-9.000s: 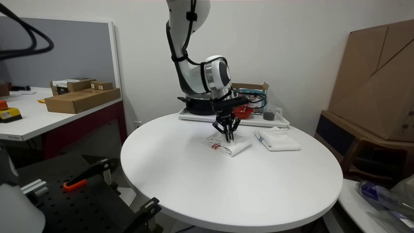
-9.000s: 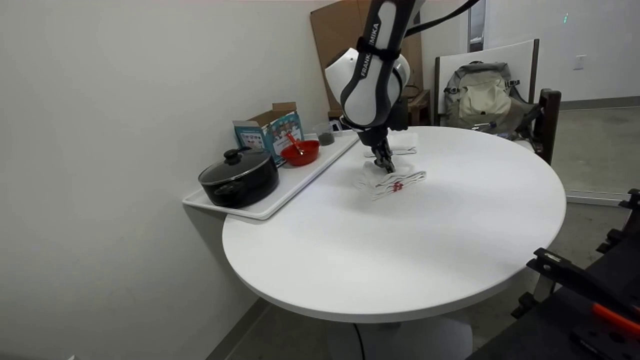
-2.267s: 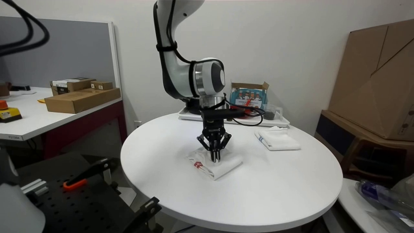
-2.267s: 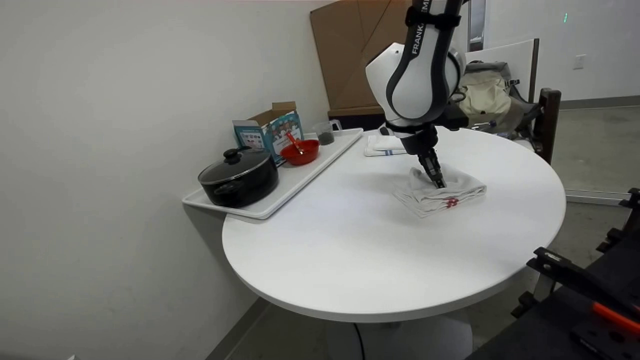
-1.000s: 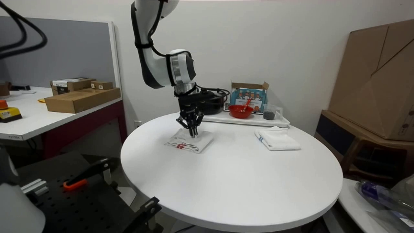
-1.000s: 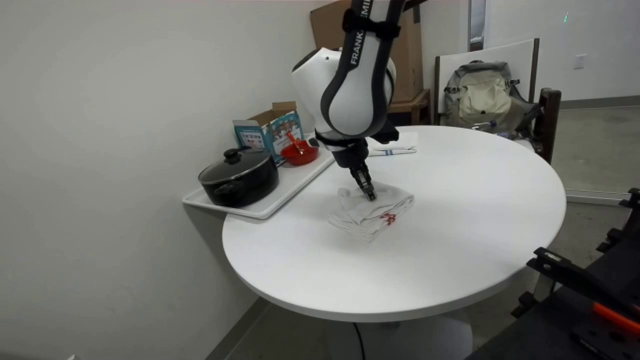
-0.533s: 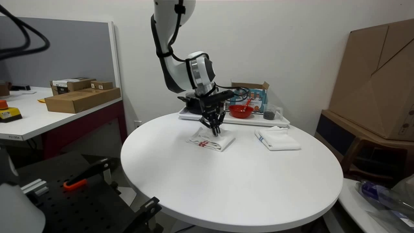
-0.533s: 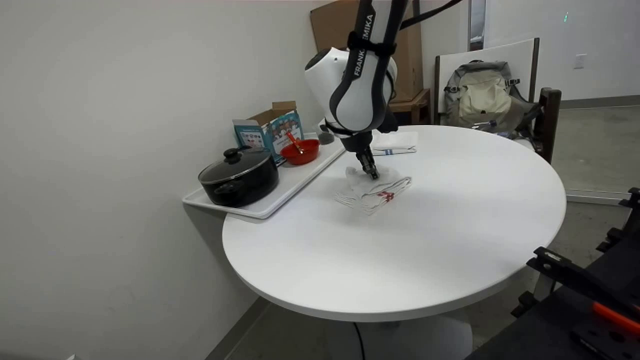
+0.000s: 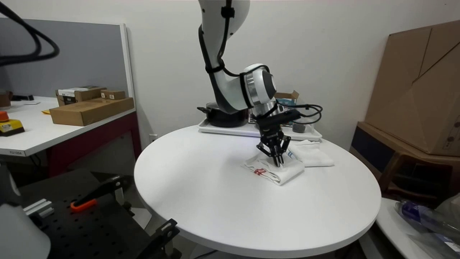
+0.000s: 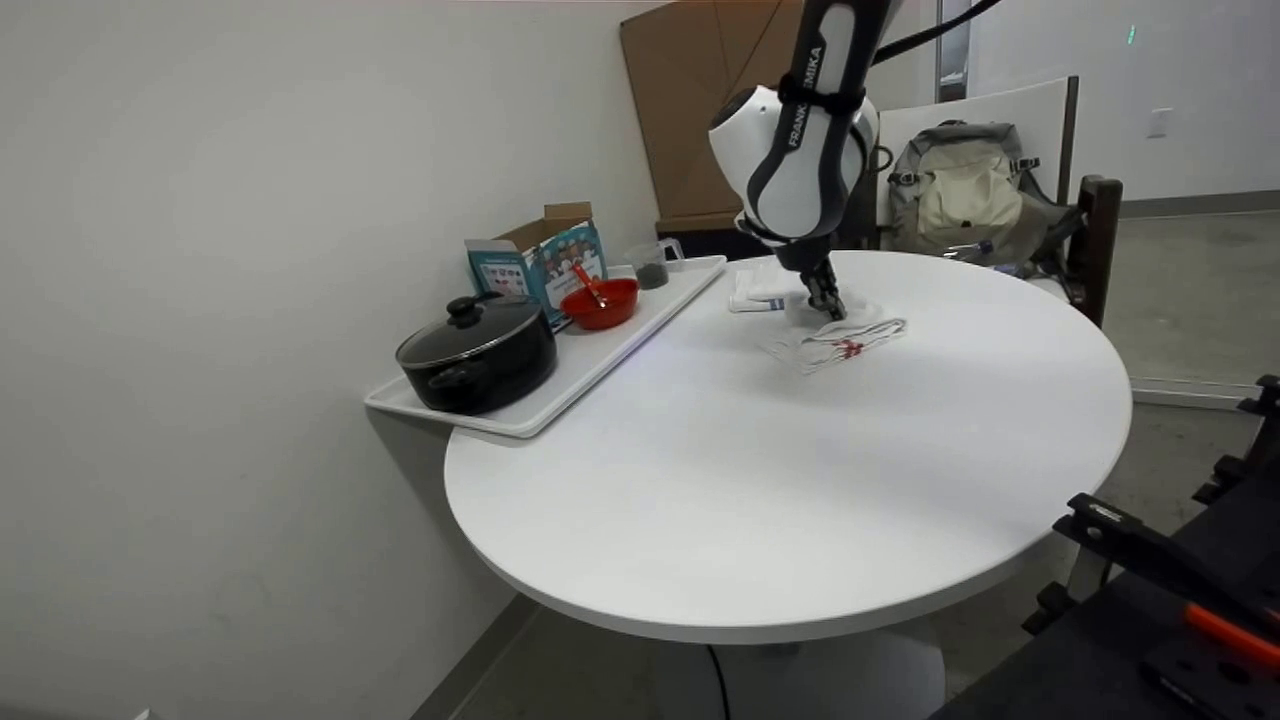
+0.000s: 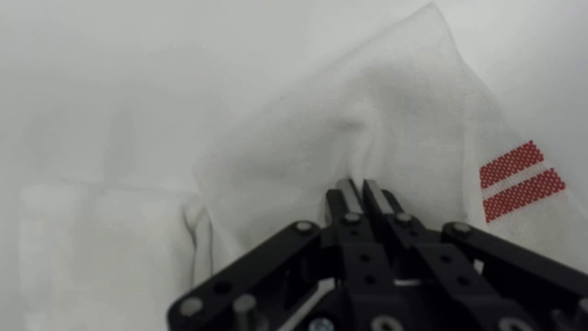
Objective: Wipe the table using the towel located on the left
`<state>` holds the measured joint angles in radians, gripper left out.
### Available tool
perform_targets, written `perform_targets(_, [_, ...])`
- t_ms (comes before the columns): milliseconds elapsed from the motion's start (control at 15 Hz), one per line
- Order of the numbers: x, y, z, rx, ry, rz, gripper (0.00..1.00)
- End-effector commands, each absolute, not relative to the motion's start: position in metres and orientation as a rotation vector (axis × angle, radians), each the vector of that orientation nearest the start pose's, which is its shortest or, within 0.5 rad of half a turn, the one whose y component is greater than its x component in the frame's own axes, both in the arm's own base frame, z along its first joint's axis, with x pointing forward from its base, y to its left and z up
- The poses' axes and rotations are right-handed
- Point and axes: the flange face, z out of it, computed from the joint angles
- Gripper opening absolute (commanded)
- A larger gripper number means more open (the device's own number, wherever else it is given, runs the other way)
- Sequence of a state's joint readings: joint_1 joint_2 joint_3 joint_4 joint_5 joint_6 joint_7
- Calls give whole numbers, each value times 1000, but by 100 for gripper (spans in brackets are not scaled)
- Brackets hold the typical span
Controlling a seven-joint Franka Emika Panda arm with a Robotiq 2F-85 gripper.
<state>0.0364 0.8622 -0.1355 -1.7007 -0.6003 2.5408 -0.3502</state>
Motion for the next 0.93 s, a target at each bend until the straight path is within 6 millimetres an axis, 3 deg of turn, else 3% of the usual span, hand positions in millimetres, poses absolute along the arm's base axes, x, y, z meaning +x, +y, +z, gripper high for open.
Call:
perform_targets(0, [634, -84, 99, -3343, -1246, 289, 7])
perform_targets(133, [611, -79, 87, -3304, -1250, 350, 7])
perform_targets(267, [581, -56, 71, -3211, -1308, 429, 7])
perform_targets(467, [541, -9, 68, -3061, -1484, 473, 7])
perform_targets(733, [494, 72, 69, -2858, -1735, 463, 7])
perform_targets(867, [489, 111, 70, -2805, -1819, 442, 7])
